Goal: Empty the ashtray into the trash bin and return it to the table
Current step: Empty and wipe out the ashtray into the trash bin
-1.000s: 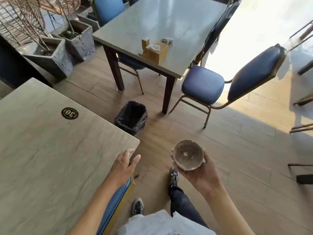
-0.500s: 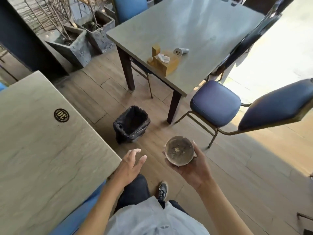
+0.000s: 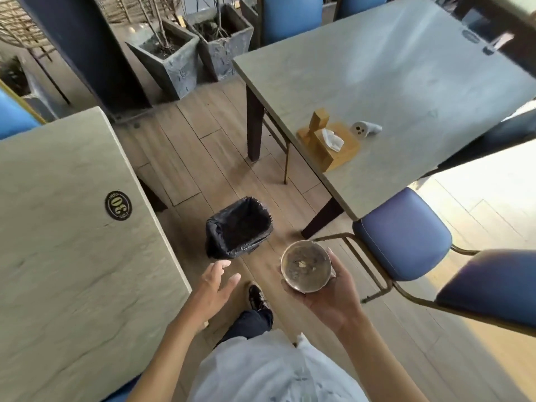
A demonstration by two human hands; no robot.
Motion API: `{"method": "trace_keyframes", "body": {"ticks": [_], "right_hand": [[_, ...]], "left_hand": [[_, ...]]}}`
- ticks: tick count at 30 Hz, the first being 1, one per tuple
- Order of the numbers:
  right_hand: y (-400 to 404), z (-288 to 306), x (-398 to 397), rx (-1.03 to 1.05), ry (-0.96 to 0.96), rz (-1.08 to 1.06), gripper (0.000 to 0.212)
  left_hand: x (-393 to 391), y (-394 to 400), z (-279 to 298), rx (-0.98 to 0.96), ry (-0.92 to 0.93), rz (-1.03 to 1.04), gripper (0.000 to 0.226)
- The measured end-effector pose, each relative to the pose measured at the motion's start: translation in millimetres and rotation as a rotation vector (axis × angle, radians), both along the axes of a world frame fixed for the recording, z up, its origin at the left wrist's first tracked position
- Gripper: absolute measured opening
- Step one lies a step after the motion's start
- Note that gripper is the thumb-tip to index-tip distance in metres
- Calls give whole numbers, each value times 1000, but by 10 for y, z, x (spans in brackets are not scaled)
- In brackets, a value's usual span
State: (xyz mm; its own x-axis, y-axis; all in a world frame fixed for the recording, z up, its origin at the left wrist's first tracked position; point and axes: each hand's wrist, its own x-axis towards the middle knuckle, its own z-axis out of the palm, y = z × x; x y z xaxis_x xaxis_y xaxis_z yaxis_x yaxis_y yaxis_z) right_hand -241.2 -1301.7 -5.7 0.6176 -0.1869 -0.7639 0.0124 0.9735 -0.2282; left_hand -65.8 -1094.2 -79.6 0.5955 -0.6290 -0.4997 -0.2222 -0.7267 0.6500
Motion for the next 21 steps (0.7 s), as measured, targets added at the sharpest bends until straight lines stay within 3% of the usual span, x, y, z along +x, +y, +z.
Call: {"method": "trace_keyframes", "body": {"ticks": [10, 15, 21], "right_hand": [[-660, -171, 1044, 63, 14, 183, 77], [-835, -312, 1624, 79, 75, 353, 76], [-1142, -525, 2269, 153, 68, 589, 57]], "left_hand": [[720, -410, -360, 151, 137, 48, 56], [886, -450, -567, 241, 164, 124, 55], [898, -496, -860, 394, 292, 238, 61]]}}
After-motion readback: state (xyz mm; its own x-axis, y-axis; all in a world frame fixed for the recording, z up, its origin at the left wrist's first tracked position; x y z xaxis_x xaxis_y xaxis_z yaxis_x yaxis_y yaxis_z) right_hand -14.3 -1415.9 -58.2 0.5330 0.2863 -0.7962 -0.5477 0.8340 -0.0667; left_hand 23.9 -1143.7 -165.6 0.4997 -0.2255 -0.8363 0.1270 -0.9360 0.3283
